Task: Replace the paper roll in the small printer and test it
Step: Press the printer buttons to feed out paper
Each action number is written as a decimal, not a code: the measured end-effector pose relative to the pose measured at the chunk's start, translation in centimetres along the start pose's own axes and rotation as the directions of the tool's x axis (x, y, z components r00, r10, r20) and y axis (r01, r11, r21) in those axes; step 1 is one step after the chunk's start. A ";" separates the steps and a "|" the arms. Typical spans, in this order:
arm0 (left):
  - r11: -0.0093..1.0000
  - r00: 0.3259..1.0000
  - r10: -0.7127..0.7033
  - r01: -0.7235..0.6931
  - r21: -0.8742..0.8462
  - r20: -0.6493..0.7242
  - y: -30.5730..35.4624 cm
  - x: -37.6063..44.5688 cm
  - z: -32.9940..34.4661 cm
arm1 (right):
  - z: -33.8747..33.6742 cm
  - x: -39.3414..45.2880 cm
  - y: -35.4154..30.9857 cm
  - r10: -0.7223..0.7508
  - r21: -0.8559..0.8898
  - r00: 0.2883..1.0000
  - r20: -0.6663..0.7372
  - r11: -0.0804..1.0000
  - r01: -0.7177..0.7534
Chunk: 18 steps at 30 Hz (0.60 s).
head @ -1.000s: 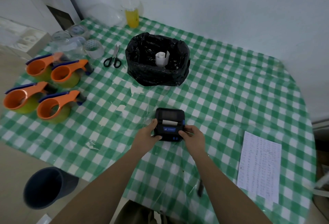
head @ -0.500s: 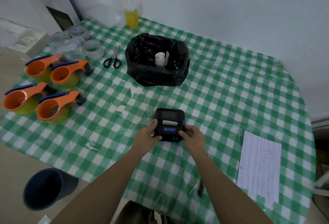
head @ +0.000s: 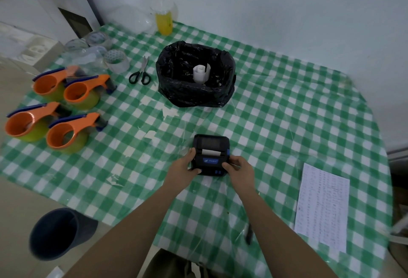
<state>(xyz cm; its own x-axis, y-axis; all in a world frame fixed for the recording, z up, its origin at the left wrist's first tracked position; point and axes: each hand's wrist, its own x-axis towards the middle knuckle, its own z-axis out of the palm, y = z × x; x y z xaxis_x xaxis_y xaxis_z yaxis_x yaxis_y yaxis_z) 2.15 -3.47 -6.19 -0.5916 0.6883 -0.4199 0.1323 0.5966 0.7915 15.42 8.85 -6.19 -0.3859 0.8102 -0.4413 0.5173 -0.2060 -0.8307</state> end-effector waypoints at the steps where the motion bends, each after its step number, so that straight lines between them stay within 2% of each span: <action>1: 1.000 1.000 0.001 -0.001 0.004 0.001 0.0 0.0 0.0 | 0.0 0.0 0.0 -0.004 0.002 1.000 0.000 1.000 0.004; 18: 1.000 1.000 -0.013 0.013 0.001 0.026 0.5 -0.3 -0.2 | -0.1 -0.1 0.0 -0.016 0.004 1.000 0.015 1.000 0.016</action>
<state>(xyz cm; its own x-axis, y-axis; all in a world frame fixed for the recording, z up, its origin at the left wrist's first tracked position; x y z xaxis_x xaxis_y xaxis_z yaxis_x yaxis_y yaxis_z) 2.26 -3.41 -5.57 -0.5722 0.6908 -0.4420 0.1252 0.6062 0.7854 15.54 8.76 -6.14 -0.4054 0.8052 -0.4329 0.5077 -0.1955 -0.8391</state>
